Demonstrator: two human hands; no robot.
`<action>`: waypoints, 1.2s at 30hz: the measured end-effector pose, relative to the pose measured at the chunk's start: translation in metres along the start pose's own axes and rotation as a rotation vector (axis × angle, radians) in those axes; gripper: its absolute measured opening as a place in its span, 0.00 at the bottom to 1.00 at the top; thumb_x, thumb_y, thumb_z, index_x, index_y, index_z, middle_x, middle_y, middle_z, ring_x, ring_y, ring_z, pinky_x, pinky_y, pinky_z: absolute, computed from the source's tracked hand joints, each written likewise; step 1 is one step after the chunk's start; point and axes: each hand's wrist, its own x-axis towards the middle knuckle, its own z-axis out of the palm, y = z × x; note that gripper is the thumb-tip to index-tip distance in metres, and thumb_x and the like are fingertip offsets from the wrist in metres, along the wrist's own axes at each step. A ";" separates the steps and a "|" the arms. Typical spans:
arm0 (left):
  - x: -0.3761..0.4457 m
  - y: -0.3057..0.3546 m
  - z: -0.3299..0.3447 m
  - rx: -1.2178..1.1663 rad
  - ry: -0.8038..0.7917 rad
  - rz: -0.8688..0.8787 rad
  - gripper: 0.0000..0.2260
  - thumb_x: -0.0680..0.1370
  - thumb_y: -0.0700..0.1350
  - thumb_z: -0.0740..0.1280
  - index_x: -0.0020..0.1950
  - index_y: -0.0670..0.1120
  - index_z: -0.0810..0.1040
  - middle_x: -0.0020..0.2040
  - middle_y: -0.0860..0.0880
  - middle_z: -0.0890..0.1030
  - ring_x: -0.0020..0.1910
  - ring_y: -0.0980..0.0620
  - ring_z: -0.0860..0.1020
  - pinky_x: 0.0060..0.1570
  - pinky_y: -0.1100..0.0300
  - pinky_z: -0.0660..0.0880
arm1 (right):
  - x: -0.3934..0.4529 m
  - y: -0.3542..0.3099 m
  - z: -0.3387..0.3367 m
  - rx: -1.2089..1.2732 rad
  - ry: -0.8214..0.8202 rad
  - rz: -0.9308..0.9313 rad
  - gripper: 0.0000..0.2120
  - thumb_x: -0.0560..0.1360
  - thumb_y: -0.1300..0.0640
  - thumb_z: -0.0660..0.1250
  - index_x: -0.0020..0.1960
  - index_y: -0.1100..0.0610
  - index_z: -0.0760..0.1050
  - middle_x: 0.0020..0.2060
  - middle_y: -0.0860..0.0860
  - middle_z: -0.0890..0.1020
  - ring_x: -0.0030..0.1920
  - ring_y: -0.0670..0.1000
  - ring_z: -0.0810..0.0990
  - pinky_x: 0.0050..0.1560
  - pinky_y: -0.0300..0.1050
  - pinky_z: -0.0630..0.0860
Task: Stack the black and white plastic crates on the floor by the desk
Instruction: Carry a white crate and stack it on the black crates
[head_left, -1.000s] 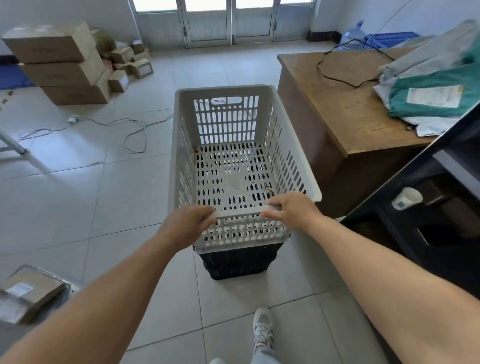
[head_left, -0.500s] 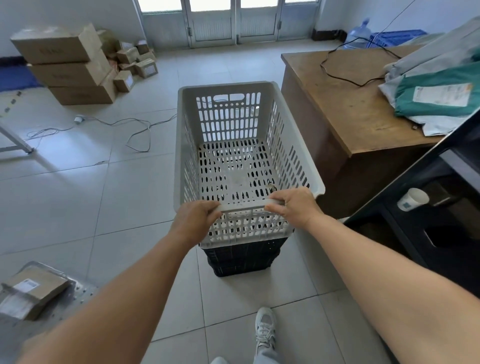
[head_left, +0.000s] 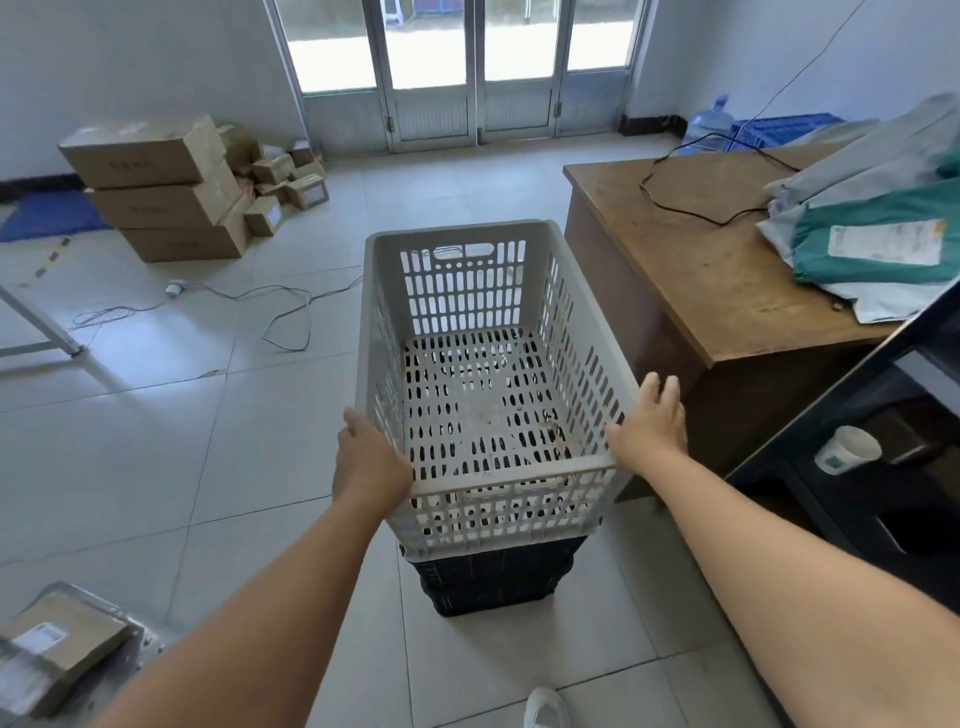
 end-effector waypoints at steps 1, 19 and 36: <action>0.004 0.000 -0.002 -0.044 0.021 -0.061 0.27 0.76 0.35 0.61 0.72 0.37 0.55 0.66 0.35 0.70 0.60 0.36 0.73 0.53 0.48 0.71 | 0.006 0.000 -0.002 0.060 -0.013 0.047 0.30 0.76 0.59 0.64 0.74 0.60 0.56 0.73 0.60 0.62 0.70 0.62 0.66 0.67 0.55 0.67; 0.018 0.006 -0.003 -0.043 0.160 -0.067 0.08 0.74 0.35 0.60 0.52 0.39 0.70 0.43 0.44 0.73 0.41 0.42 0.72 0.40 0.54 0.68 | 0.020 -0.001 0.002 0.265 0.166 0.072 0.13 0.75 0.64 0.60 0.56 0.56 0.75 0.52 0.56 0.81 0.45 0.56 0.74 0.44 0.44 0.71; 0.001 -0.005 0.003 0.079 -0.042 -0.069 0.32 0.79 0.42 0.59 0.77 0.42 0.44 0.77 0.40 0.51 0.75 0.39 0.57 0.70 0.46 0.59 | 0.009 0.003 0.010 0.035 0.071 0.044 0.22 0.77 0.54 0.61 0.69 0.58 0.63 0.68 0.58 0.70 0.67 0.60 0.70 0.65 0.57 0.69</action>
